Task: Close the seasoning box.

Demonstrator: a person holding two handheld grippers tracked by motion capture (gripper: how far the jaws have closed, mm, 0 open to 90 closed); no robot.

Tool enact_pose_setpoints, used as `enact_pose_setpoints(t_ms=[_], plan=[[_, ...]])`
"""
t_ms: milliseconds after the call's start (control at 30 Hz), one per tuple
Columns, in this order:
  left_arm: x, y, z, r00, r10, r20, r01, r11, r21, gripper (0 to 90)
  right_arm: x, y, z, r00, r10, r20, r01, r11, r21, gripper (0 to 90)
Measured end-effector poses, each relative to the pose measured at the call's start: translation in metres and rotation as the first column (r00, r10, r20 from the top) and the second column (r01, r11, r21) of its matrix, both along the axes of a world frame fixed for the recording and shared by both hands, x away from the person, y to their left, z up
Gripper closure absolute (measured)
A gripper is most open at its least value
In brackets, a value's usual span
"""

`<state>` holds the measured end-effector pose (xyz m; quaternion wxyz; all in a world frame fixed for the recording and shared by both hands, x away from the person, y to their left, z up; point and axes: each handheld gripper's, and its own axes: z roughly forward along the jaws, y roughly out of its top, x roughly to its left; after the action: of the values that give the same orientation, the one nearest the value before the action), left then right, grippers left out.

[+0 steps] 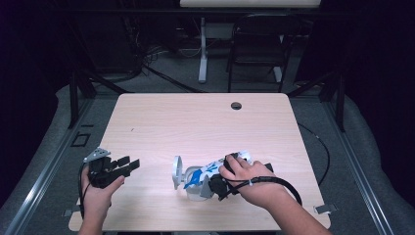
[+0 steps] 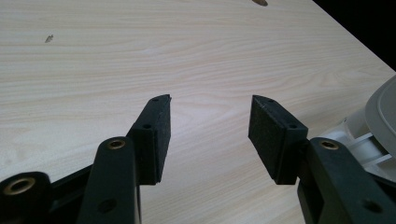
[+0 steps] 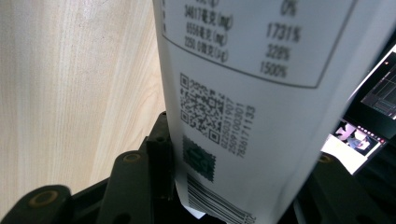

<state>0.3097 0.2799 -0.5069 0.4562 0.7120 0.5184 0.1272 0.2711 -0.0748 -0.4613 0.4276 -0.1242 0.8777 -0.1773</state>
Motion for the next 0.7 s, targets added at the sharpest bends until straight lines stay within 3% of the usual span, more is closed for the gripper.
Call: enact_pose_setpoints(t_ms=[700], plan=[[0.0003, -0.0004, -0.0011, 1.0000, 0.005, 0.001, -0.005, 1.0000, 0.001, 49.1, -0.0001, -0.0001, -0.0004, 1.0000, 0.000, -0.006, 0.000, 1.000, 0.011, 55.2]])
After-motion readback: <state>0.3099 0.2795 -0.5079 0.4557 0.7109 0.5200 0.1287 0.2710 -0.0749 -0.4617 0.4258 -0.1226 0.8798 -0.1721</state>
